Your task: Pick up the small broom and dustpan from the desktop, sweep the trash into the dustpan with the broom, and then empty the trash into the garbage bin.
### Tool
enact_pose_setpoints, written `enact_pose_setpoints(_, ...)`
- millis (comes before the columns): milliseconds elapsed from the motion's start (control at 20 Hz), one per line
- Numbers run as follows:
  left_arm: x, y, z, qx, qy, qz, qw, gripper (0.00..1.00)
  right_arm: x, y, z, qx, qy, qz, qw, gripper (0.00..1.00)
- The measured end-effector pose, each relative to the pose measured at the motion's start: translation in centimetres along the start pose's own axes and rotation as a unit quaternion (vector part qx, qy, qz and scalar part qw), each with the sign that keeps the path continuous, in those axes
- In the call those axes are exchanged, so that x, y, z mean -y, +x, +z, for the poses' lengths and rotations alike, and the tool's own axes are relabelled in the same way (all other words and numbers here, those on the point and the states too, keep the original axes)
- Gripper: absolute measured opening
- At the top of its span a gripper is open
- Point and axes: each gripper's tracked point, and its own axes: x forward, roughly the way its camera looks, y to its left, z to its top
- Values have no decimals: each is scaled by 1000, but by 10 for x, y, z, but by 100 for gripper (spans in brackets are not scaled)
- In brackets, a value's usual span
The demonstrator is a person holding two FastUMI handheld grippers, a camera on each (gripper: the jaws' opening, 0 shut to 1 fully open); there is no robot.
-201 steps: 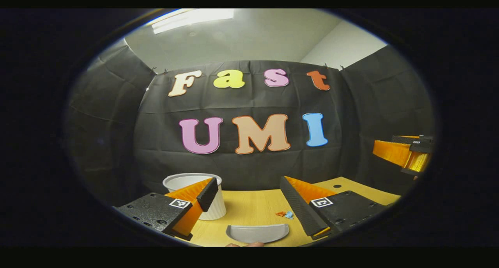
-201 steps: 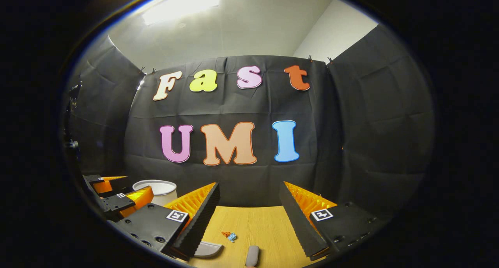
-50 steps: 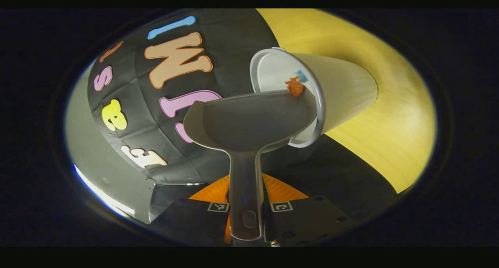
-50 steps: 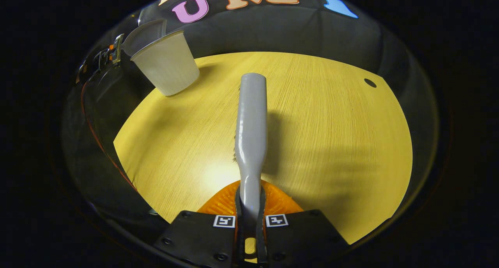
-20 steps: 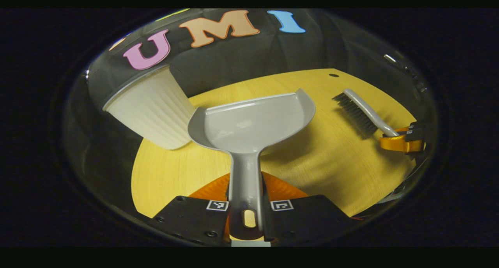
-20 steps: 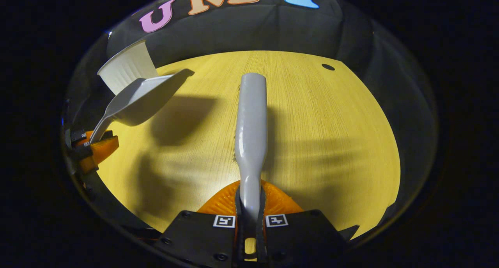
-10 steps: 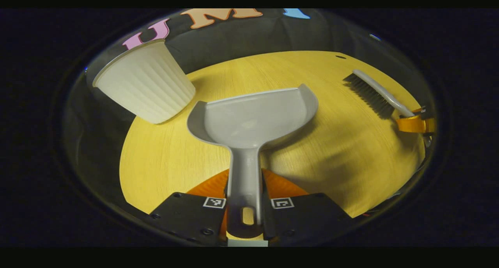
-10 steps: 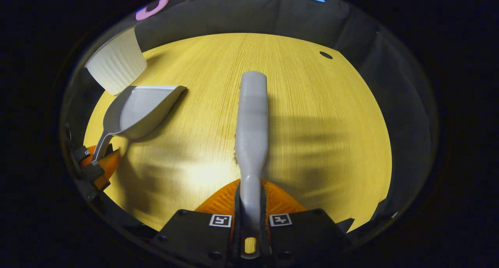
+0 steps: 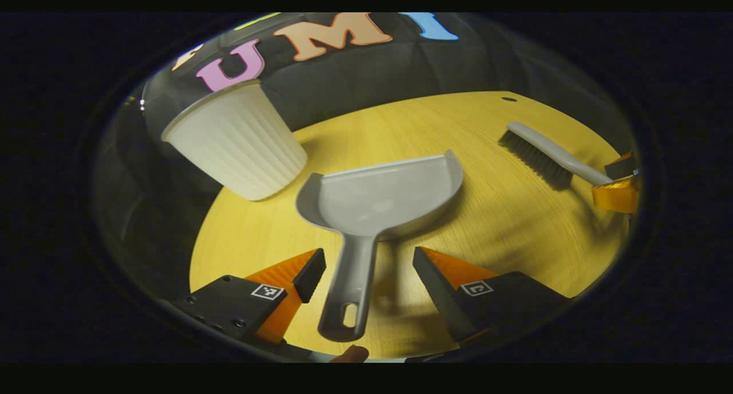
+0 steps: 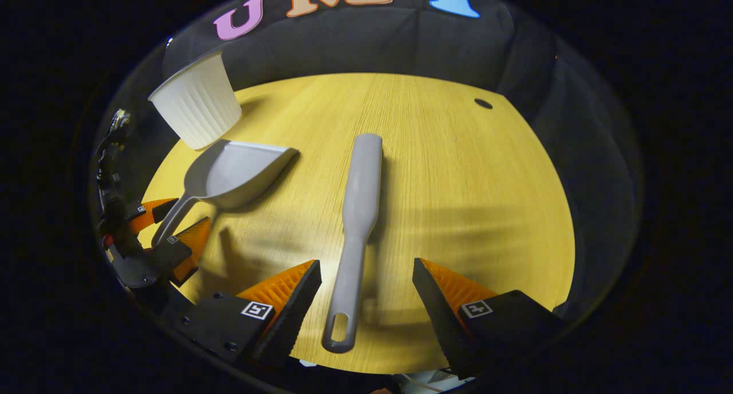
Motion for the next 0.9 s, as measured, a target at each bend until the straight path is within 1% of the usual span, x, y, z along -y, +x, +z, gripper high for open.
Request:
enact_pose_setpoints(50,-15,-22,27,41,-6,31,999,96,5,-17,22,61,-1,4,998,100)
enact_pose_setpoints(100,-28,-48,62,97,-14,55,994,95,7,-41,48,131,-2,10,991,100)
enact_pose_setpoints(150,-36,-74,97,153,-26,68,986,95,9,-72,75,204,-4,18,979,100)
enact_pose_setpoints(200,-36,-102,133,210,-41,67,975,95,10,-105,100,268,-9,24,963,100)
enact_pose_setpoints(250,-31,-127,166,264,-54,56,961,94,9,-136,118,321,-14,24,947,100)
enact_pose_setpoints(300,-25,-149,196,306,-65,42,949,93,11,-159,131,357,-18,16,934,100)
enact_pose_setpoints(350,-21,-164,208,330,-72,36,941,93,13,-175,141,387,-17,10,922,100)
enact_pose_setpoints(450,-11,-185,232,358,-80,11,930,92,9,-208,154,422,-4,8,907,100)
enact_pose_setpoints(500,-5,-191,241,367,-85,-7,926,93,7,-221,161,437,12,6,900,100)
enact_pose_setpoints(550,2,-195,245,369,-88,-22,925,93,5,-232,161,447,29,8,894,100)
enact_pose_setpoints(600,1,-200,250,382,-92,-27,919,93,4,-242,161,466,39,14,884,100)
enact_pose_setpoints(650,-1,-206,256,396,-91,-27,913,93,7,-247,152,486,43,13,873,100)
enact_pose_setpoints(700,-1,-208,257,398,-87,-26,913,93,10,-247,152,498,44,-1,866,100)
enact_pose_setpoints(750,1,-209,256,400,-81,-29,912,93,13,-245,153,504,45,-18,862,100)
enact_pose_setpoints(800,0,-209,256,404,-77,-29,911,93,13,-244,153,504,44,-29,862,100)
enact_pose_setpoints(900,0,-206,255,399,-72,-31,913,93,13,-249,150,500,46,-35,864,100)
